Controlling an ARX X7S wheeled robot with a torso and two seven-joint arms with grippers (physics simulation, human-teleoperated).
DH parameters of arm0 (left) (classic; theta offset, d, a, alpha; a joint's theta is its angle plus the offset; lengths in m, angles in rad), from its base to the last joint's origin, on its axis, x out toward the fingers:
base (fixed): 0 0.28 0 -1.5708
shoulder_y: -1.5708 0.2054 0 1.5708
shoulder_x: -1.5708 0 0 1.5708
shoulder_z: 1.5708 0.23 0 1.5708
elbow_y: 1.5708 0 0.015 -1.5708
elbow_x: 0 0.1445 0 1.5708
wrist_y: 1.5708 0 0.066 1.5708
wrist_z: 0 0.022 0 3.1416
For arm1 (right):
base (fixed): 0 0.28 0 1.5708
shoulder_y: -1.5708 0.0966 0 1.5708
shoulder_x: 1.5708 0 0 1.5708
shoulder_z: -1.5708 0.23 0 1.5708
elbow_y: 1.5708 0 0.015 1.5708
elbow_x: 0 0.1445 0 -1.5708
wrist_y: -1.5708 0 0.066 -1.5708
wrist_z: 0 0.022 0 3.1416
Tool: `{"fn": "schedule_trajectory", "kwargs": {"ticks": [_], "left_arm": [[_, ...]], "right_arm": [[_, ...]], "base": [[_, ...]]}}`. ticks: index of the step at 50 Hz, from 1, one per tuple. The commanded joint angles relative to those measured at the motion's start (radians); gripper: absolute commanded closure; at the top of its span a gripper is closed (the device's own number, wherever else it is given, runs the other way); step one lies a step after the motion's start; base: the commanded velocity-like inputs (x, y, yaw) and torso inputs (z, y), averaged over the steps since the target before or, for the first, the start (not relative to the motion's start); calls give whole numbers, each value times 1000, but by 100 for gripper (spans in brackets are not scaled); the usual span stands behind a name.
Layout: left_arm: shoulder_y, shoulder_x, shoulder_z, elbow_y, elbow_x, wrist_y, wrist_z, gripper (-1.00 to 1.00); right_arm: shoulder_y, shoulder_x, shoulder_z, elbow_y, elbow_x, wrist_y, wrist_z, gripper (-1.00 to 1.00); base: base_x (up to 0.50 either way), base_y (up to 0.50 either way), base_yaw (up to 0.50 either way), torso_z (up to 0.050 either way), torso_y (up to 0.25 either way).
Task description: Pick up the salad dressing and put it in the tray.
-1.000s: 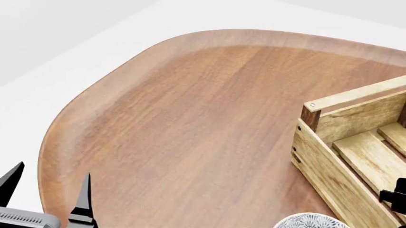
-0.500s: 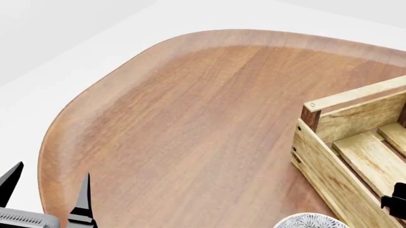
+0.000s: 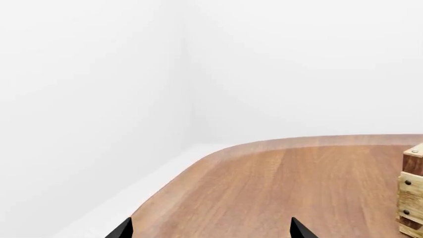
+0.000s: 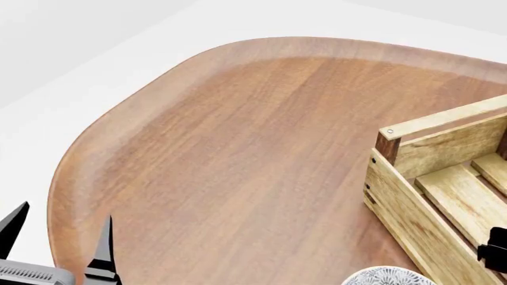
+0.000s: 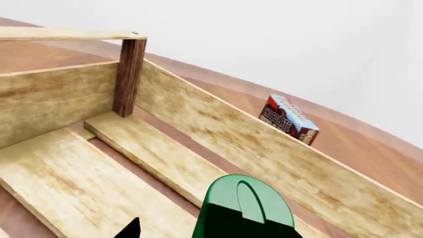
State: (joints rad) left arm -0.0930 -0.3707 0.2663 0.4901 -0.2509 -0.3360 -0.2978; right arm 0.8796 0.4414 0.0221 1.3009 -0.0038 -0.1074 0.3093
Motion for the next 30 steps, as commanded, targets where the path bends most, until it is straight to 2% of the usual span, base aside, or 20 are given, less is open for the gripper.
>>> {"fn": "schedule_trajectory", "kwargs": {"ticks": [1,15,21,30], "left_arm": [[-3,-3,4,1,1,-1,-3,-100],[-1,-5,8,4,-1,2,-6,-100],[1,-7,7,5,-4,1,-8,-100],[2,-11,8,9,-4,2,-12,-100]], "right_arm": [[-11,3,-2,8,11,-13,-30,-100],[22,31,-6,-22,10,-35,-74,-100],[-161,46,38,-489,51,230,-61,-100],[-279,60,59,-771,69,382,-52,-100]], "base": [[0,0,0,0,0],[0,0,0,0,0],[0,0,0,0,0],[0,0,0,0,0]]}}
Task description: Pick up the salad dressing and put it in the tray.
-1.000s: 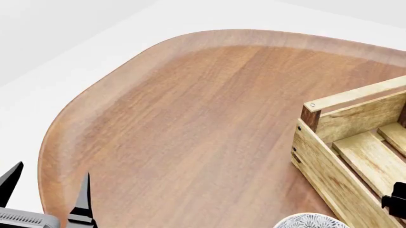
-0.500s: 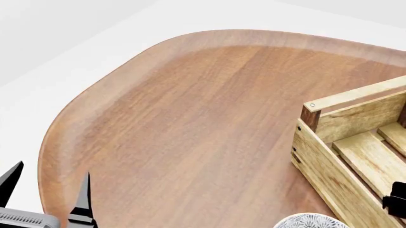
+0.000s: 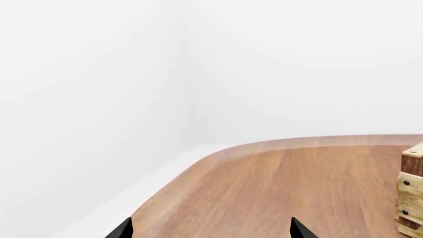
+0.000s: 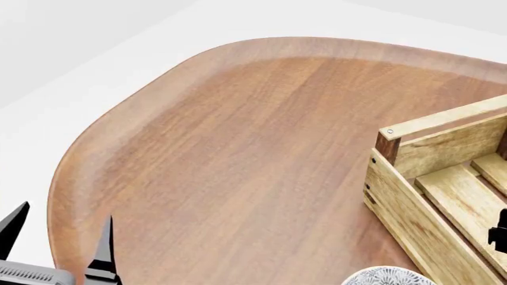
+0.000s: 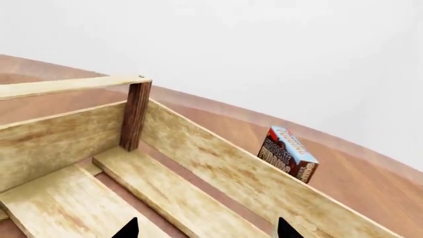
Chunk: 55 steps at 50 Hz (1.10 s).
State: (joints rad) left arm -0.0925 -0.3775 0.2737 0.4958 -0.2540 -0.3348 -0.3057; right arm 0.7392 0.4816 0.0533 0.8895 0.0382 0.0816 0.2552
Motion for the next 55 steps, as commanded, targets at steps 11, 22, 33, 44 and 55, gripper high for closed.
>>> {"fn": "schedule_trajectory", "kwargs": {"ticks": [11,22,33,44,55], "left_arm": [[-1,-11,-7,29,-12,-12,-10,-100],[-3,-16,-32,55,-31,-16,-21,-100],[22,-19,-106,117,-55,52,-47,-100],[69,-9,-159,153,-39,170,-69,-100],[116,17,-221,163,-44,325,-80,-100]], "right_arm": [[-331,52,91,-826,70,354,11,-100],[-503,34,167,-1170,110,385,34,-100],[-622,-20,224,-1407,144,332,59,-100],[-707,-73,234,-1523,143,240,79,-100],[-783,-156,271,-1578,153,13,90,-100]], "base": [[0,0,0,0,0],[0,0,0,0,0],[0,0,0,0,0],[0,0,0,0,0],[0,0,0,0,0]]}}
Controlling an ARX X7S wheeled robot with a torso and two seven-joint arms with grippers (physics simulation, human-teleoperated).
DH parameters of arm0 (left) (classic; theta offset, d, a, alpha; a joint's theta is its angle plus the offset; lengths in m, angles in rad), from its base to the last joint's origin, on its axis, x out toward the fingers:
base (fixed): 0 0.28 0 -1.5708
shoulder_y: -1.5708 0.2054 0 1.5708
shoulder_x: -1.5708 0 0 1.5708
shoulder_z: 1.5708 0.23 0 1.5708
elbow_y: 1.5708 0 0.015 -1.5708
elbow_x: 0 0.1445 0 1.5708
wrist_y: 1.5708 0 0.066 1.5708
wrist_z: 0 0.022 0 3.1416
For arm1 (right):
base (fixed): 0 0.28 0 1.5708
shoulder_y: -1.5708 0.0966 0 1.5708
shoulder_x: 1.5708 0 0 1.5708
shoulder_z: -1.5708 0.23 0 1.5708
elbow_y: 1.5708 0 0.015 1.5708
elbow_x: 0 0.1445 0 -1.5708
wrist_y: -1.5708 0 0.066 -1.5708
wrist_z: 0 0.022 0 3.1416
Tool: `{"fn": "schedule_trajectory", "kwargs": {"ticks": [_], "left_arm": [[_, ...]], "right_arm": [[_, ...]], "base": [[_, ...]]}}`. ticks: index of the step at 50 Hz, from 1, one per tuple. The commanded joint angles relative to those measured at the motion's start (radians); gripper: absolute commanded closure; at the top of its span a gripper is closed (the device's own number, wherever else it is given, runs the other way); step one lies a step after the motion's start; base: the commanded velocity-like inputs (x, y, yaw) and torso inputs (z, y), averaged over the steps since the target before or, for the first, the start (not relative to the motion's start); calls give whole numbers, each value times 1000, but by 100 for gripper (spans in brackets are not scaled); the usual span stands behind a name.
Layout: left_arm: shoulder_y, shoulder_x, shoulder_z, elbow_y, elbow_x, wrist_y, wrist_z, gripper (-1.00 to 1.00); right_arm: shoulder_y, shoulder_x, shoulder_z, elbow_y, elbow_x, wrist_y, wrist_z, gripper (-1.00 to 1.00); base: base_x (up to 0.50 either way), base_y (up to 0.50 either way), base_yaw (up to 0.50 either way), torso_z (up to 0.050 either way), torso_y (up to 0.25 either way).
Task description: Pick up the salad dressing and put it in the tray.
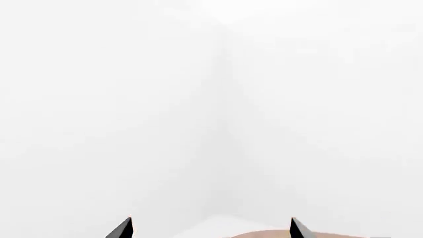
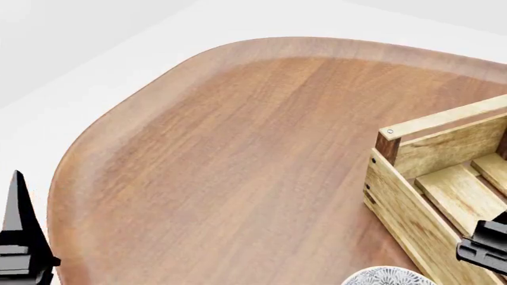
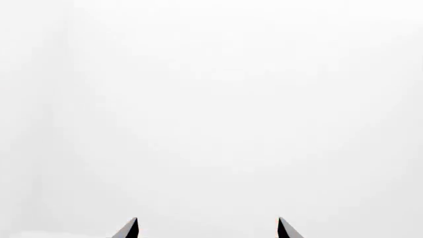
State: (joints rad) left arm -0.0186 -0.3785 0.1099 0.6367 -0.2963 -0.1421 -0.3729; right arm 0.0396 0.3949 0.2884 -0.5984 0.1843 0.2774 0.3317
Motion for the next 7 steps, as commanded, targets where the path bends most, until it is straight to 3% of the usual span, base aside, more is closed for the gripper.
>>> {"fn": "schedule_trajectory", "kwargs": {"ticks": [1,7], "left_arm": [[47,23,-65,21,-11,153,-12,-100],[83,56,-112,31,4,282,-25,-100]], "right_arm": [[-90,-77,41,-96,8,-206,14,-100],[-118,-114,68,-107,30,-319,17,-100]], "base": [[0,0,0,0,0],[0,0,0,0,0]]}}
